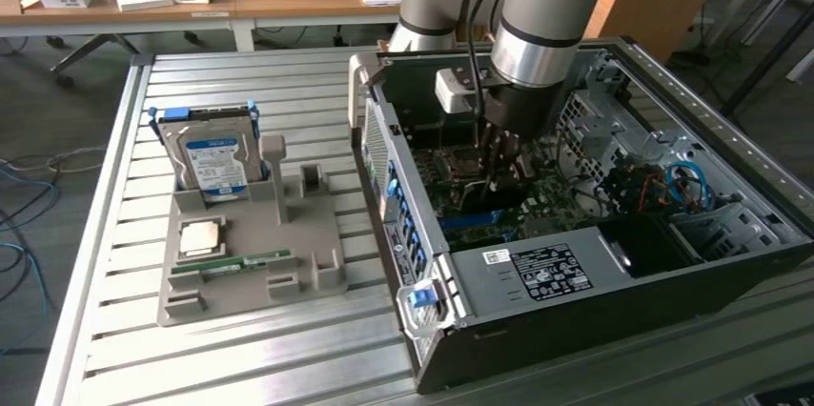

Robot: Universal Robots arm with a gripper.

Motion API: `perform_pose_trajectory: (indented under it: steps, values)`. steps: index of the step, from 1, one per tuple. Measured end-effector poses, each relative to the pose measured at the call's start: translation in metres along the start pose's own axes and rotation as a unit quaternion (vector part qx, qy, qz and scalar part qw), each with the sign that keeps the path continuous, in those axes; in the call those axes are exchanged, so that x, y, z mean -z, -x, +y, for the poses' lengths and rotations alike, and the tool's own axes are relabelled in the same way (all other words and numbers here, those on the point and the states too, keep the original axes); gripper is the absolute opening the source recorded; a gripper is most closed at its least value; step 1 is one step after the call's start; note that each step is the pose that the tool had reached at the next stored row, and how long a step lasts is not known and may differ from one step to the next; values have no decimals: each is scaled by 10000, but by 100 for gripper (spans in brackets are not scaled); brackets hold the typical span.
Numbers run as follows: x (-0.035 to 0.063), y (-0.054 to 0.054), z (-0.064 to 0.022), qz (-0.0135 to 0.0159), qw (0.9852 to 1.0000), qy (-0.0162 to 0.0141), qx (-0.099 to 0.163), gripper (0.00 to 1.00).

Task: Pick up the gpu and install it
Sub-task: 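Insert the gpu into the slot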

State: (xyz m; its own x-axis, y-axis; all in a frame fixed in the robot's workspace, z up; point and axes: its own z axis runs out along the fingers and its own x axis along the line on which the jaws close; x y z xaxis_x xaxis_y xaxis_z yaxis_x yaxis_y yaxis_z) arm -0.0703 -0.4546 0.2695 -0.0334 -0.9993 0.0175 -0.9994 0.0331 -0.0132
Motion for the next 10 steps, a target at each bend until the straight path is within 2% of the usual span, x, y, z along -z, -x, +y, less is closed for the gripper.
perform_pose_trajectory:
  steps: [10]
  values:
    - [-15, 0, 1, 0, 10000, -3, 0, 26]
